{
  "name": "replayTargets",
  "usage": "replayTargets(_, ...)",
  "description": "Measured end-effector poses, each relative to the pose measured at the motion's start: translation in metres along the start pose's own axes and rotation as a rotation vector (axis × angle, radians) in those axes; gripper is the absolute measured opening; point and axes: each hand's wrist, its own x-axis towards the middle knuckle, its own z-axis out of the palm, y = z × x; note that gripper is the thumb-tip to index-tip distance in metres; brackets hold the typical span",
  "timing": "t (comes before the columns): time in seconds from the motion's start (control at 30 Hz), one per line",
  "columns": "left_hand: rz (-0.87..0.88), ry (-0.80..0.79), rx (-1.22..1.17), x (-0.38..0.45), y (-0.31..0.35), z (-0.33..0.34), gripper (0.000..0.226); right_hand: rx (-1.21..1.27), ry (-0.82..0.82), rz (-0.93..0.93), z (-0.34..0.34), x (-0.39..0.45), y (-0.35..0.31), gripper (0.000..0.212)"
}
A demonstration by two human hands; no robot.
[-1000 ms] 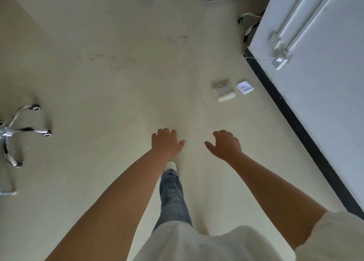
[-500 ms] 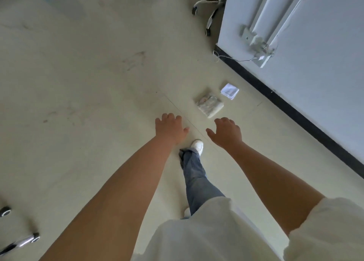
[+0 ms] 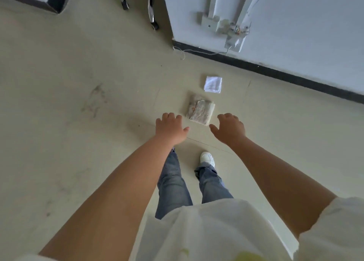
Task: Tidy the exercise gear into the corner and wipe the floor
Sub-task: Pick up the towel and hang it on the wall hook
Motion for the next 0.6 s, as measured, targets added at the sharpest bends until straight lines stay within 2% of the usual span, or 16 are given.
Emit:
replayTargets(0.17,0.165,-0.061,0.119,0.093,-0.011,-0.018,0.052,0.205,0.011,0.248,0.008,0.06,-0.004,0.049)
replayTargets(0.3,0.269,-0.093,0.188,0.178,-0.016,0.002,0.05,0.346,-0.018,0.374,0.054,0.126,-0.009,0.05)
replayTargets(0.47,0.308,-0.175,0.221,0.304,-0.021,0.079,0.047,0.483,-0.101,0.452,0.151,0.237,-0.01,0.046)
replayTargets(0.6,0.282,-0.2,0.257,0.397,-0.021,0.156,0.043,0.415,-0.117,0.484,0.238,0.314,0.012,0.039)
